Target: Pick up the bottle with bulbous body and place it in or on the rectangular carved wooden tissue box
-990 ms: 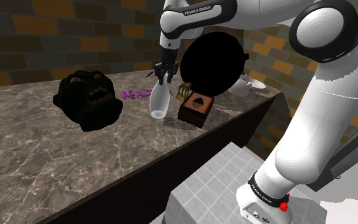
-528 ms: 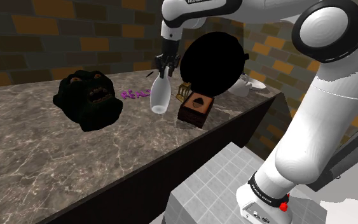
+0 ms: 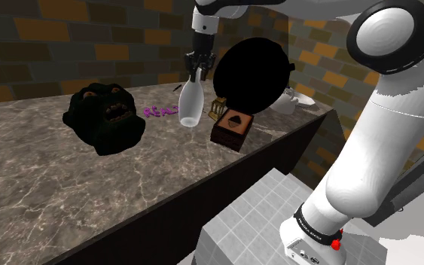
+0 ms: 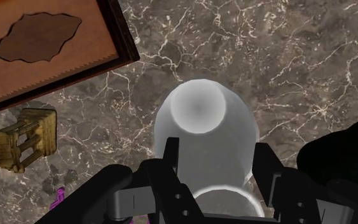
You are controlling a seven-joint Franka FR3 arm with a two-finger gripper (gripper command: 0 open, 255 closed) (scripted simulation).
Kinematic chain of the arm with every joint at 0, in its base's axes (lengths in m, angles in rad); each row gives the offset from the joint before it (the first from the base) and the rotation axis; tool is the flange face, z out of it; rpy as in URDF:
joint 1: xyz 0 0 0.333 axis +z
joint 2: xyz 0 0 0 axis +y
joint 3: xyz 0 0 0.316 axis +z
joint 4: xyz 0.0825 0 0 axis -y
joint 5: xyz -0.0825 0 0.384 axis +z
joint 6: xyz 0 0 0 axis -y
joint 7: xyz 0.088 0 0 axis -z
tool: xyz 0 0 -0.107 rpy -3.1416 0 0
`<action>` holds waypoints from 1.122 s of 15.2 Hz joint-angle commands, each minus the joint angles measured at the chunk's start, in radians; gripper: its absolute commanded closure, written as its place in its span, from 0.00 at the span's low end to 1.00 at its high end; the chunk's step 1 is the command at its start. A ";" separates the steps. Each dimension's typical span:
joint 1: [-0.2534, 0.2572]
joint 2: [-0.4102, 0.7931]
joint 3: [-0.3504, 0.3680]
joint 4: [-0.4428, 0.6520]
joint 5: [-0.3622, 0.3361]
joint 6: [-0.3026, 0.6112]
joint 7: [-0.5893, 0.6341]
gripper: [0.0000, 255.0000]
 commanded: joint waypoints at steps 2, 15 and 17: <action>-0.001 0.003 0.000 0.045 0.000 -0.042 -0.001 1.00; -0.048 -0.025 -0.035 0.169 0.002 -0.195 -0.080 1.00; -0.071 -0.043 -0.053 0.170 0.002 -0.214 -0.122 1.00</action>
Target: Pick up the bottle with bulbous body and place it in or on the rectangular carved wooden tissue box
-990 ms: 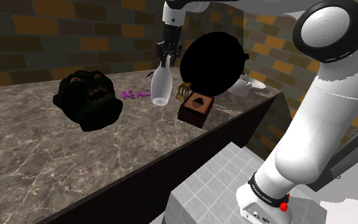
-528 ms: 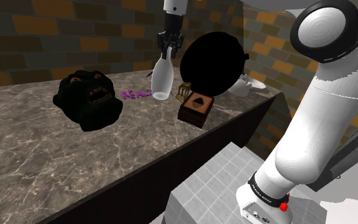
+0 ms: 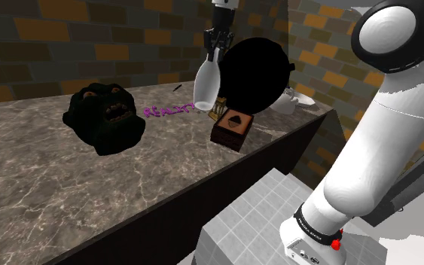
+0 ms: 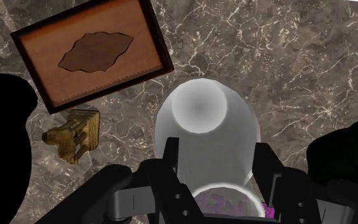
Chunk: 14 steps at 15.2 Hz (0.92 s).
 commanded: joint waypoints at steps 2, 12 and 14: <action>-0.036 -0.022 -0.029 0.011 0.000 -0.033 -0.066 1.00; -0.157 -0.020 -0.133 0.136 0.001 -0.158 -0.289 1.00; -0.183 -0.004 -0.155 0.182 0.004 -0.188 -0.336 1.00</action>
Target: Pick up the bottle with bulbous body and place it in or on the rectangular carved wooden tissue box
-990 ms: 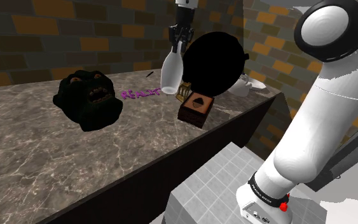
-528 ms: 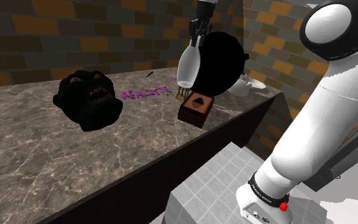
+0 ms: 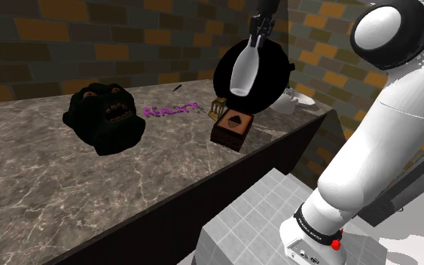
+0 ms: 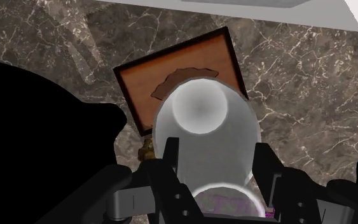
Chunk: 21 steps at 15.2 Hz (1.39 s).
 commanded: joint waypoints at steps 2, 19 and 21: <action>-0.037 0.038 -0.029 0.080 0.008 -0.044 -0.065 1.00; -0.026 -0.065 -0.022 -0.289 -0.012 0.224 -0.052 1.00; -0.025 -0.071 -0.022 -0.323 -0.013 0.252 -0.051 1.00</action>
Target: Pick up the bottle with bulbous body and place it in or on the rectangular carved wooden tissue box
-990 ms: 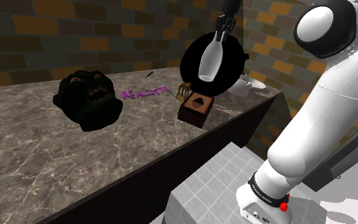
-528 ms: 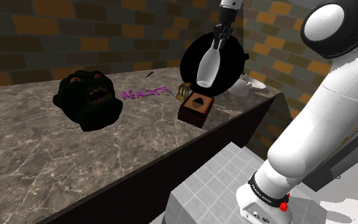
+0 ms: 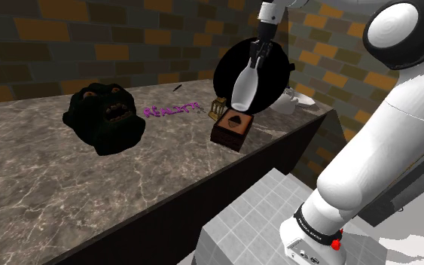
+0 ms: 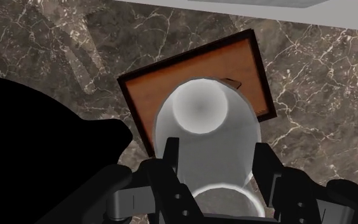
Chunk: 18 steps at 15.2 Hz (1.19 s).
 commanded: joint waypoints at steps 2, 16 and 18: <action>0.001 -0.007 0.001 -0.050 -0.001 0.044 0.002 1.00; 0.001 -0.015 0.001 -0.208 -0.003 0.195 0.003 1.00; 0.001 -0.015 0.001 -0.208 -0.003 0.195 0.003 1.00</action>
